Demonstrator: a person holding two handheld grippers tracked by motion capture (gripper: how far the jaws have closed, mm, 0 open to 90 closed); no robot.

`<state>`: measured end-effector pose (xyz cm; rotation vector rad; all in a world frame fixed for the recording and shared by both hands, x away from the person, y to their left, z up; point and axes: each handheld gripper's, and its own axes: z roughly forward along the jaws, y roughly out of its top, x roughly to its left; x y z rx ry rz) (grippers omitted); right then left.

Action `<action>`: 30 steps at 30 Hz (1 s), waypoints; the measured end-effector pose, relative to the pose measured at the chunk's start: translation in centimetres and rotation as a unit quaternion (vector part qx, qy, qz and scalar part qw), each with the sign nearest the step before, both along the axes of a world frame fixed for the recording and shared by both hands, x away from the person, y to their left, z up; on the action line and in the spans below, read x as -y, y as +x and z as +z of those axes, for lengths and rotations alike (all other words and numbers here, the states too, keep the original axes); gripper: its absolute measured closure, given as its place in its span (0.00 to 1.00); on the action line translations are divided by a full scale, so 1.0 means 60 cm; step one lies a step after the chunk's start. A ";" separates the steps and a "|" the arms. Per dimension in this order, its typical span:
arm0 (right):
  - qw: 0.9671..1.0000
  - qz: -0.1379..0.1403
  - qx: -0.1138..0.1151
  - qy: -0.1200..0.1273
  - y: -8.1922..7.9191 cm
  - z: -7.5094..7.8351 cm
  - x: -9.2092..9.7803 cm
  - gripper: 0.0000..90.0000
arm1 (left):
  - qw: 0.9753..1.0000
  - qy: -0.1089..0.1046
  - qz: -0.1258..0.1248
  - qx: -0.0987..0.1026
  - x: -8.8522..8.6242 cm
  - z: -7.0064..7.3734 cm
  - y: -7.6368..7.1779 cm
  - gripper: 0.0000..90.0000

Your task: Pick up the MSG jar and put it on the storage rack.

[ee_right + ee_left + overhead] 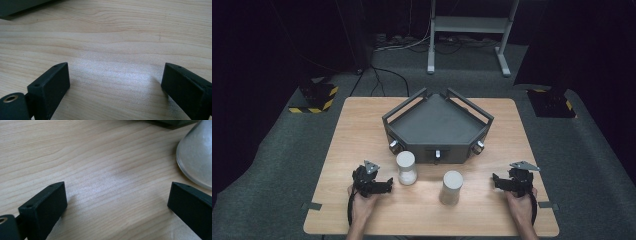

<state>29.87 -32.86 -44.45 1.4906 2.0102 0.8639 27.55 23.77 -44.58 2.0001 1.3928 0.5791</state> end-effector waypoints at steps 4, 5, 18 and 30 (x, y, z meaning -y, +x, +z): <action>1.000 0.006 0.000 -0.002 0.000 0.000 0.001 0.08 | 1.000 -0.004 -0.015 0.009 -0.004 0.005 -0.008 0.03; 1.000 0.006 0.000 -0.002 0.000 0.000 0.001 0.08 | 1.000 -0.007 -0.022 0.013 -0.006 0.009 -0.011 0.03; 1.000 0.006 0.001 -0.002 0.000 0.000 0.001 0.08 | 0.993 -0.055 -0.102 0.019 -0.019 0.018 -0.021 0.03; 1.000 0.008 0.002 0.000 -0.001 0.000 0.002 0.10 | 0.989 -0.064 -0.128 0.039 0.010 0.041 -0.012 0.02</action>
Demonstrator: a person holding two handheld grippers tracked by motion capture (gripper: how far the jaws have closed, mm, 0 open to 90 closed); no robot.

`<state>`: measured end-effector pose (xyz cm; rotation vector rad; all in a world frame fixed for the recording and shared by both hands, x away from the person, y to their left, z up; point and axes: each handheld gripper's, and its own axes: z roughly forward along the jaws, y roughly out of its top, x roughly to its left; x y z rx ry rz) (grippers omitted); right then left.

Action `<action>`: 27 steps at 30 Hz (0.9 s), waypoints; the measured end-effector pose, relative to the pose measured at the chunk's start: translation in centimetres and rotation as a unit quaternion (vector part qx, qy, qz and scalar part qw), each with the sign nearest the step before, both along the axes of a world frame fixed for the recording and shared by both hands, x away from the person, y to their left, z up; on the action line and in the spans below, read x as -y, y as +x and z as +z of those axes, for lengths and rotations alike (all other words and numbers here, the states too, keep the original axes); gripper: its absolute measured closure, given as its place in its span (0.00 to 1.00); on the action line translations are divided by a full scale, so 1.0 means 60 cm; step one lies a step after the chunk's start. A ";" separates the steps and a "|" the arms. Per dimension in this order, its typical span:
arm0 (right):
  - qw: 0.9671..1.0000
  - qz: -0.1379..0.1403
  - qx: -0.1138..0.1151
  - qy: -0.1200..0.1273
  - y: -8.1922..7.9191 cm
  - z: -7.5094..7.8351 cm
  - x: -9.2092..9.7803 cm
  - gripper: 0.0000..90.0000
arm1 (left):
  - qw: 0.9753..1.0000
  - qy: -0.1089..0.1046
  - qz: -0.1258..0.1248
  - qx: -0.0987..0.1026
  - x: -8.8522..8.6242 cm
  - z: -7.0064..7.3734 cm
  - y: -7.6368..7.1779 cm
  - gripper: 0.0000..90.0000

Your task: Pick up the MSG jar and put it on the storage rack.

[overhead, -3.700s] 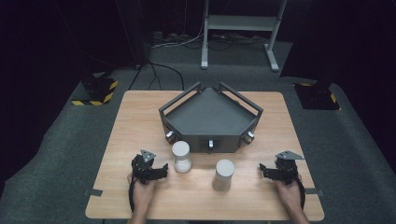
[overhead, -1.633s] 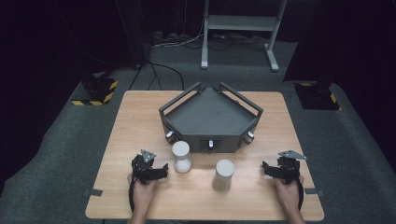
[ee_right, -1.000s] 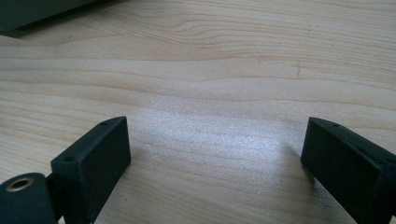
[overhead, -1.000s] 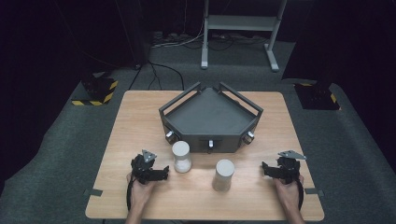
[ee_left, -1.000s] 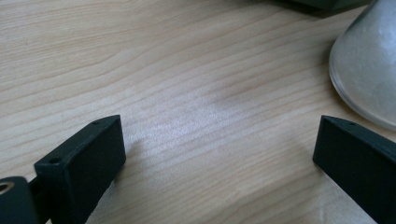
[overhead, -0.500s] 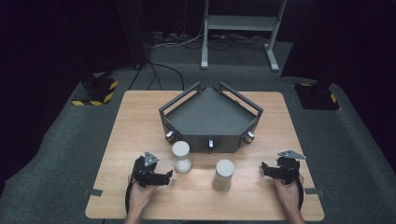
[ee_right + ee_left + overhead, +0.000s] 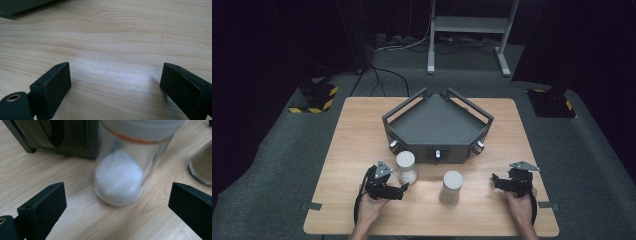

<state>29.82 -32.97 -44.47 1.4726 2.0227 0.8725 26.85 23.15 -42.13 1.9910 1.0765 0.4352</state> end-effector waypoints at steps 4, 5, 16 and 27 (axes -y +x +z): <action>1.000 0.000 0.000 0.000 0.000 0.000 0.000 0.10 | 1.000 -0.005 -0.005 0.008 0.008 0.006 0.003 0.03; 1.000 0.000 0.000 0.000 0.000 0.000 0.000 0.10 | 1.000 -0.007 -0.006 0.011 0.010 0.006 0.004 0.03; 1.000 -0.001 0.000 -0.001 0.000 0.000 -0.001 0.11 | 0.999 -0.014 -0.001 0.030 0.034 0.010 0.013 0.11; 1.000 -0.002 0.001 -0.001 -0.001 0.000 -0.001 0.11 | 0.999 -0.017 0.012 0.041 0.048 0.007 0.020 0.18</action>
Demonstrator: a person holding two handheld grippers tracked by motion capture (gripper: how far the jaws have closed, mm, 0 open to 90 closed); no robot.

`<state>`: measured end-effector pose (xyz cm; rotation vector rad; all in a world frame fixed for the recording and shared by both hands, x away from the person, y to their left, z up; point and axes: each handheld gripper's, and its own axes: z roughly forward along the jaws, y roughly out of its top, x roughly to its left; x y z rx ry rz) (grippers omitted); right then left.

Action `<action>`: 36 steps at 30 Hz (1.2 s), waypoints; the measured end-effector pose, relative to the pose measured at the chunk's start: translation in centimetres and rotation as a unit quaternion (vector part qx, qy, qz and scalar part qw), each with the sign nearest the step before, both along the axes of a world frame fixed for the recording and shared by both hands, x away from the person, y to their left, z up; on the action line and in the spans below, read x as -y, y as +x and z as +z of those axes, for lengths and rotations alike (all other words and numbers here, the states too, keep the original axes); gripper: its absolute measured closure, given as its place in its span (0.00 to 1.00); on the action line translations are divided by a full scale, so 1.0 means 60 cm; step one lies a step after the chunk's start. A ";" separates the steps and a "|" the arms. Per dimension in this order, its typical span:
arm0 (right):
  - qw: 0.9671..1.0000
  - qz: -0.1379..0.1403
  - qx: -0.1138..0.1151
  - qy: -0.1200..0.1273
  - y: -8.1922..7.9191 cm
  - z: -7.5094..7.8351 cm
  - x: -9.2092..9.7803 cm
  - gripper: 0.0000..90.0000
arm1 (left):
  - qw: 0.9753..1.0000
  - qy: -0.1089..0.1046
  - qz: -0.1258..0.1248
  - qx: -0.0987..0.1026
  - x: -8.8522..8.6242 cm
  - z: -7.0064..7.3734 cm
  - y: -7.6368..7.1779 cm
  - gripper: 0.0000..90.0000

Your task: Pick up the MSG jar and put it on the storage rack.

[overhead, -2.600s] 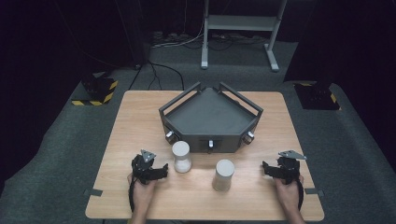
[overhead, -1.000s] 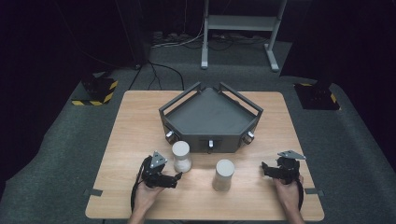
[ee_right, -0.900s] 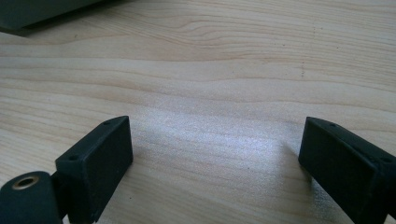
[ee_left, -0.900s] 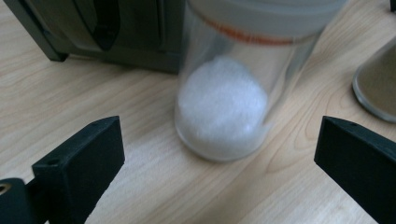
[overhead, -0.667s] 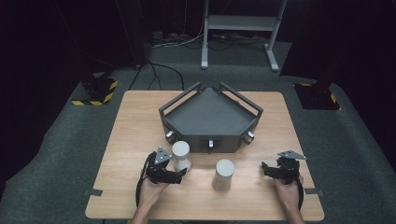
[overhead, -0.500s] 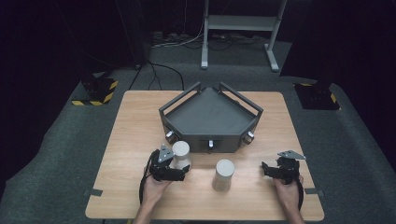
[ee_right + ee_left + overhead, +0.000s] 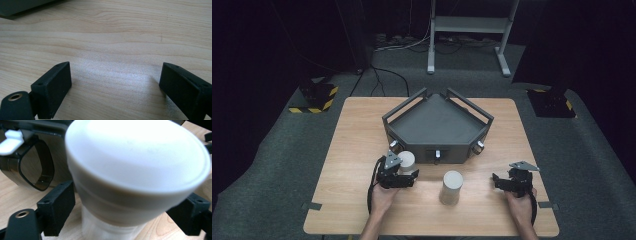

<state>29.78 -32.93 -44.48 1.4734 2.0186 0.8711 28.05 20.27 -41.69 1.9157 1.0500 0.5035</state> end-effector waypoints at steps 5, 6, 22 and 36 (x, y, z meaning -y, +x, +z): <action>1.000 0.000 0.000 0.000 0.000 0.000 0.000 0.11 | 1.000 0.011 0.004 0.015 0.009 0.000 -0.005 0.24; 1.000 0.001 0.000 0.000 0.000 0.000 0.000 0.11 | 1.000 0.009 0.004 0.017 0.009 -0.001 -0.005 0.25; 1.000 0.001 0.001 -0.001 0.000 0.000 0.000 0.12 | 1.000 -0.009 0.008 0.021 0.008 -0.007 -0.001 0.34; 1.000 0.001 0.001 -0.001 -0.001 0.000 0.000 0.12 | 1.000 0.002 0.008 0.028 0.012 -0.007 -0.004 0.38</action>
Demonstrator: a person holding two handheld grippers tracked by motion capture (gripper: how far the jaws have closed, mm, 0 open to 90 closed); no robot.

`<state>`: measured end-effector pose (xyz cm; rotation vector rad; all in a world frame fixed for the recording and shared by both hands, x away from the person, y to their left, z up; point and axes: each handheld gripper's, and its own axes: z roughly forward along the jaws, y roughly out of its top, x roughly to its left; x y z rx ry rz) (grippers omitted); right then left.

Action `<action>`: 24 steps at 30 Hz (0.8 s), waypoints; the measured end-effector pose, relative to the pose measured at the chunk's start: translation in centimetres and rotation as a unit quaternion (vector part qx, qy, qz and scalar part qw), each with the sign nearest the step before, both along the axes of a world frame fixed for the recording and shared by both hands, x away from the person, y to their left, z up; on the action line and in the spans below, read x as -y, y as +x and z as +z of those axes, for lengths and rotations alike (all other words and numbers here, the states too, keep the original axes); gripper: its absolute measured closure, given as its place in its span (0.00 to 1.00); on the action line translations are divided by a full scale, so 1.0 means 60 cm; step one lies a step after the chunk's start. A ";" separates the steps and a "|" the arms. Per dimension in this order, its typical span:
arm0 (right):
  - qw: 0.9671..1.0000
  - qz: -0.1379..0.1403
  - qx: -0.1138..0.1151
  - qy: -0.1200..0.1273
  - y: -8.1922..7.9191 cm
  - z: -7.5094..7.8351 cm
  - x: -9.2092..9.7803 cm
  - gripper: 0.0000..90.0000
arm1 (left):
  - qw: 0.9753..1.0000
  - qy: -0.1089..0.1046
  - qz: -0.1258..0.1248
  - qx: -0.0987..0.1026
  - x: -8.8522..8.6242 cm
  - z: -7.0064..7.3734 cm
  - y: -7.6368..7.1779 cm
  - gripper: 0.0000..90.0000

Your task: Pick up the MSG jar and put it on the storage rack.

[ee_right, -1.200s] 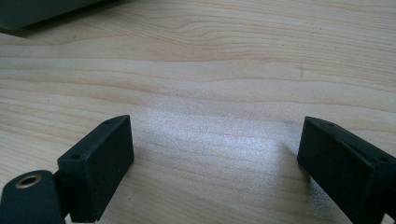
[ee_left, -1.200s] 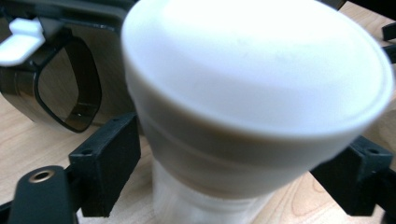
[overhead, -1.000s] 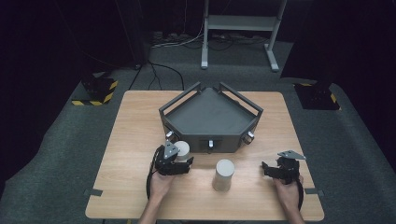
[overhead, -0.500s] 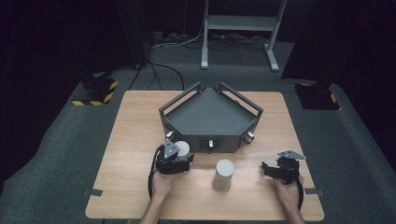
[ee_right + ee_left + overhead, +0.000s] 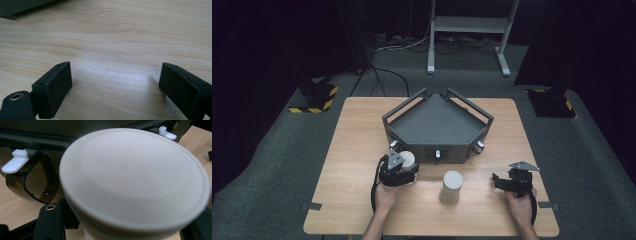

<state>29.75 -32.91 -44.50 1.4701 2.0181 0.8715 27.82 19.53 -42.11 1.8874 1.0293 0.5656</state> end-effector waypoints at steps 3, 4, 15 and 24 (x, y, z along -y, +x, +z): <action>1.000 0.000 0.000 0.000 0.000 0.000 0.000 0.12 | 1.000 0.002 0.000 0.002 0.001 0.000 -0.001 0.39; 1.000 -0.001 0.000 0.000 0.000 0.000 0.000 0.12 | 1.000 0.002 0.000 0.002 0.001 0.000 -0.001 0.39; 1.000 -0.001 0.001 0.000 0.000 0.000 0.000 0.12 | 1.000 -0.011 0.001 -0.001 -0.009 -0.001 0.001 0.39; 1.000 -0.002 0.001 0.001 0.000 0.000 0.000 0.13 | 1.000 -0.004 -0.011 0.008 -0.010 0.027 -0.004 0.39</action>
